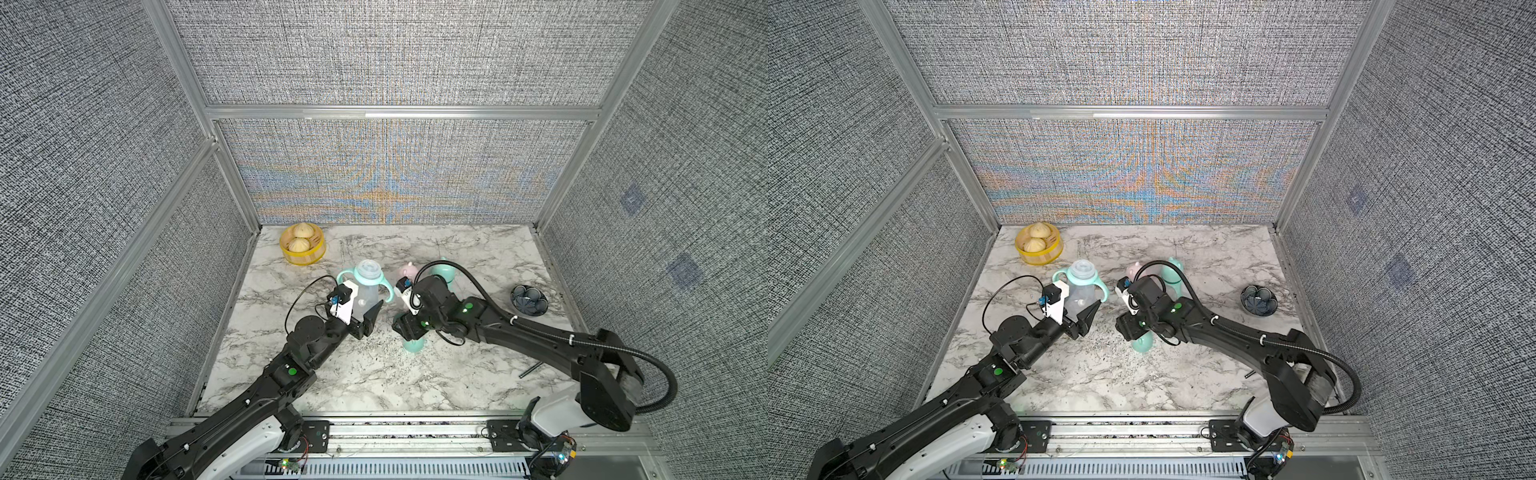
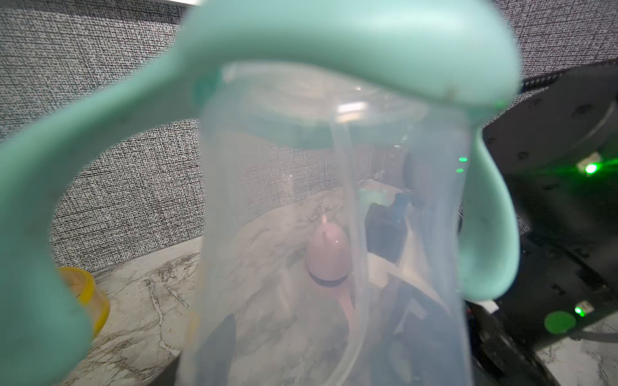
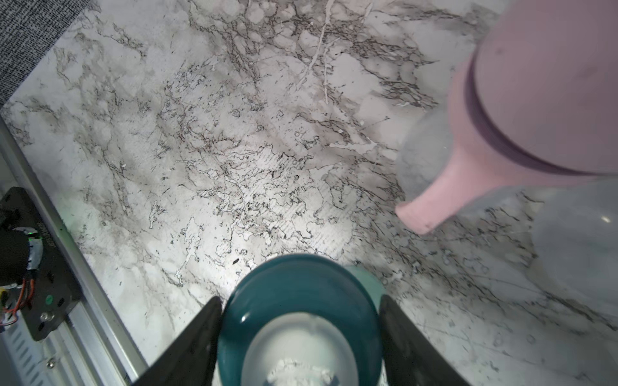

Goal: Assemble the baby bottles
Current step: Pick up the nipple from the center of the board, then close the nipple on the baby bottle.

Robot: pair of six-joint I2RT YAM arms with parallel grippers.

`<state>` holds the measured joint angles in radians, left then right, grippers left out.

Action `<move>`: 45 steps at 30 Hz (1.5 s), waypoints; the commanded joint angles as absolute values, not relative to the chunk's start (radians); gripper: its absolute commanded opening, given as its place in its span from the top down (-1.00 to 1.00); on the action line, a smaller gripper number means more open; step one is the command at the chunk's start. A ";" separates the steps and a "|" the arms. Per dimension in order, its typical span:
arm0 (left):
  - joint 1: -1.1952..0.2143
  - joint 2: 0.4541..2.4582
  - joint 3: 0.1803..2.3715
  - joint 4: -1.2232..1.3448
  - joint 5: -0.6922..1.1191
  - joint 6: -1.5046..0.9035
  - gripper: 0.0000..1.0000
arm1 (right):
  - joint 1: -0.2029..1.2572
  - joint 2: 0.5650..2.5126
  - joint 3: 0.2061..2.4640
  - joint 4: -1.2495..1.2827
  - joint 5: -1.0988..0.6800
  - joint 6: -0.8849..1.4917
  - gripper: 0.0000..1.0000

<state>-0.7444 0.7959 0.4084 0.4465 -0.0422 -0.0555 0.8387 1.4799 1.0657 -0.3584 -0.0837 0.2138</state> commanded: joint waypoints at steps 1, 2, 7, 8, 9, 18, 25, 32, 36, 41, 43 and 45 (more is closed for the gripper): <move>-0.745 0.815 0.397 0.559 0.025 -0.035 0.95 | 0.807 1.430 1.064 -0.443 -0.112 0.221 -0.22; -0.744 0.825 0.394 0.569 0.033 -0.029 0.95 | 0.792 1.411 1.068 -0.463 -0.122 0.216 -0.22; -0.745 0.883 0.393 0.574 0.107 0.003 0.95 | 0.730 1.341 1.116 -0.559 -0.154 0.195 -0.21; -0.745 0.900 0.393 0.577 0.150 0.028 0.95 | 0.722 1.331 1.131 -0.578 -0.161 0.190 -0.21; -0.744 0.917 0.396 0.580 0.185 0.048 0.95 | 0.716 1.323 1.144 -0.591 -0.164 0.186 -0.21; -0.746 1.044 0.346 0.780 0.309 0.002 0.96 | 0.653 1.256 1.307 -0.752 -0.215 0.165 -0.20; -0.756 1.130 0.339 0.866 0.386 -0.005 0.98 | 0.639 1.269 1.459 -0.868 -0.322 0.136 -0.20; -0.785 1.212 0.337 0.963 0.403 -0.026 1.00 | 0.653 1.313 1.560 -0.939 -0.399 0.115 -0.19; -0.803 1.244 0.343 0.991 0.411 -0.034 1.00 | 0.674 1.343 1.578 -0.946 -0.423 0.112 -0.18; -0.816 1.277 0.339 1.040 0.417 -0.046 1.00 | 0.702 1.385 1.611 -0.967 -0.420 0.101 -0.18; -0.822 1.283 0.339 1.041 0.415 -0.038 1.00 | 0.708 1.404 1.625 -0.979 -0.420 0.095 -0.18; -0.825 1.285 0.337 1.042 0.413 -0.035 1.00 | 0.714 1.420 1.639 -0.998 -0.420 0.088 -0.18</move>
<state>-0.8223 1.2823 0.3363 0.9775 0.3996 -0.0341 0.7078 1.4067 1.6222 -0.9604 -0.4042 0.1059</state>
